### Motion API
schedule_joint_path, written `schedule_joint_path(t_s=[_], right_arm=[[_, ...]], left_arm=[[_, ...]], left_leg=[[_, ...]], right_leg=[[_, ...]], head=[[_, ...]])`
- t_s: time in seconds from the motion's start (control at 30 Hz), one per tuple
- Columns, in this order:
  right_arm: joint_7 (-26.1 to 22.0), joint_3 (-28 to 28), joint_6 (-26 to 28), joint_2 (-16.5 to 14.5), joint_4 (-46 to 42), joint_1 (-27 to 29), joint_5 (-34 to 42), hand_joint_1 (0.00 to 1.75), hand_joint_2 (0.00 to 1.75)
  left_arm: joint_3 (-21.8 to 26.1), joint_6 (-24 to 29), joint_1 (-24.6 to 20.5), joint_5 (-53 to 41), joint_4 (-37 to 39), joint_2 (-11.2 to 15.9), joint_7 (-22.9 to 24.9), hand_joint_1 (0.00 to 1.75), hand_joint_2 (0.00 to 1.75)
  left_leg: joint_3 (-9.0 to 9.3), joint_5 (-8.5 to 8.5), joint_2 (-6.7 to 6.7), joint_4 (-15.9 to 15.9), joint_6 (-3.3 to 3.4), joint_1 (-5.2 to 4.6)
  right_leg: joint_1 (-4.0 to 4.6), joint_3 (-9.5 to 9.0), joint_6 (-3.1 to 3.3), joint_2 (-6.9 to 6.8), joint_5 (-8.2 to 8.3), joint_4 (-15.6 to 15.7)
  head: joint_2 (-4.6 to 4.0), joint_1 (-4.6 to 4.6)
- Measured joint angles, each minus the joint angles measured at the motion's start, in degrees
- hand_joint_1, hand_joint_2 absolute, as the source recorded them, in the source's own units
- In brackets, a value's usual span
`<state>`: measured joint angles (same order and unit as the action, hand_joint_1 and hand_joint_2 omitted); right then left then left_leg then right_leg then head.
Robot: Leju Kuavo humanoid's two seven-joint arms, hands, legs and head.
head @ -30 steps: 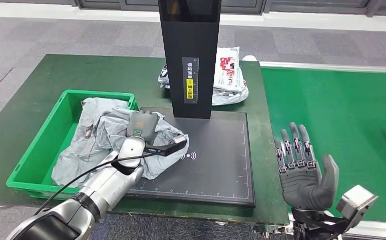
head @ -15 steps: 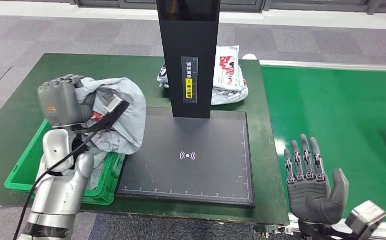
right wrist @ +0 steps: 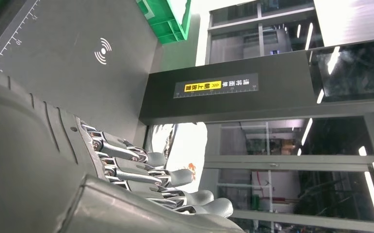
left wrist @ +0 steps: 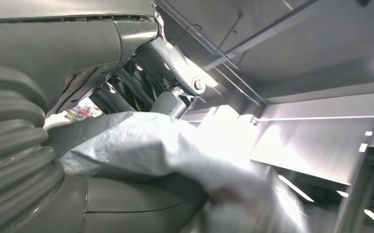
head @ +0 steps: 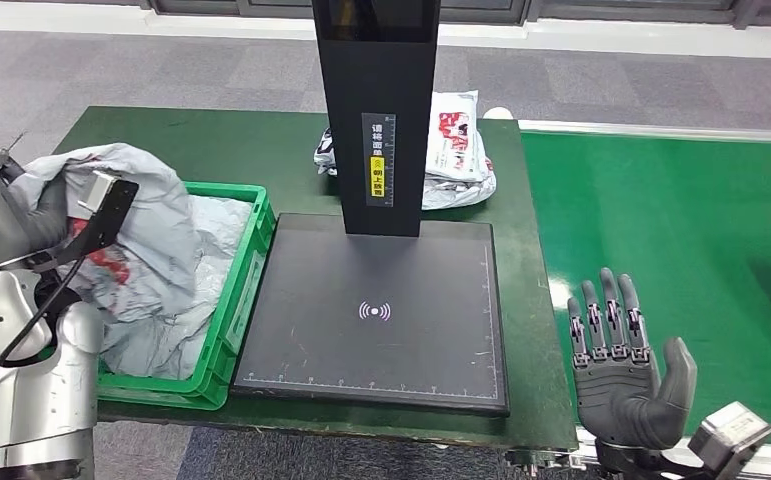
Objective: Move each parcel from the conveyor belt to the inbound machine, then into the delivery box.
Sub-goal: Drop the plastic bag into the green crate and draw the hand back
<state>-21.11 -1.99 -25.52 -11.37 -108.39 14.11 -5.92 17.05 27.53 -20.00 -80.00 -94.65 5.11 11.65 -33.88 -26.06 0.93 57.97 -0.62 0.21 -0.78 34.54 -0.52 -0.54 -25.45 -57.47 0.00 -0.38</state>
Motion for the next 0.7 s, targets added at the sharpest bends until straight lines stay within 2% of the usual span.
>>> schedule_joint_path(t_s=[0.1, 0.13, 0.23, 0.27, 0.47, 0.7], right_arm=[[0.0, 0.0, -0.02, 0.0, 0.0, -0.01, -0.01, 0.0, 0.0], [0.02, 0.0, -0.02, 0.0, 0.0, -0.02, -0.01, 0.0, 0.0], [0.29, 0.0, -0.03, -0.03, 0.02, -0.17, -0.03, 0.0, 0.0], [0.43, 0.0, -0.02, -0.04, 0.02, -0.25, -0.02, 0.0, 0.0], [0.83, 0.0, 0.16, -0.04, 0.02, -0.68, 0.16, 0.0, 0.0], [0.81, 0.0, -0.11, -0.04, 0.03, -1.16, 0.18, 0.0, 0.0]], left_arm=[[1.37, -0.64, -0.1, -0.81, 0.65, 0.49, 0.05, 1.75, 1.75], [1.66, -1.21, -0.25, -1.54, 0.97, 0.61, 0.41, 1.52, 1.31], [2.51, -3.23, -1.59, -4.33, 3.35, 1.27, 2.81, 0.21, 0.0], [2.86, -3.87, -2.23, -5.02, 4.58, 1.63, 3.56, 0.0, 0.0], [3.62, -8.57, -5.58, -5.62, 11.89, 3.15, 3.68, 0.0, 0.0], [0.94, -18.32, -6.32, -3.35, 15.35, 2.11, 0.3, 0.0, 0.0]], left_leg=[[-0.01, 0.0, -0.01, 0.0, 0.0, 0.0], [-0.01, 0.0, -0.01, 0.0, 0.0, 0.0], [-0.01, 0.0, -0.05, 0.01, 0.0, -0.01], [0.0, 0.0, -0.05, 0.01, 0.0, -0.01], [0.01, 0.04, -0.06, 0.01, -0.03, 0.0], [0.0, 0.03, -0.06, 0.02, -0.03, -0.01]], right_leg=[[0.0, -0.01, 0.0, -0.02, 0.0, 0.0], [-0.01, -0.02, 0.0, -0.03, 0.0, 0.01], [-0.01, -0.05, -0.01, -0.06, 0.0, 0.01], [-0.01, -0.05, -0.01, -0.06, 0.01, 0.01], [-0.01, -0.04, 0.01, -0.07, 0.04, 0.0], [-0.02, -0.03, 0.01, -0.06, 0.03, 0.02]], head=[[0.0, 0.01], [0.0, 0.01], [0.0, 0.01], [0.0, 0.01], [0.0, 0.01], [0.0, 0.01]])
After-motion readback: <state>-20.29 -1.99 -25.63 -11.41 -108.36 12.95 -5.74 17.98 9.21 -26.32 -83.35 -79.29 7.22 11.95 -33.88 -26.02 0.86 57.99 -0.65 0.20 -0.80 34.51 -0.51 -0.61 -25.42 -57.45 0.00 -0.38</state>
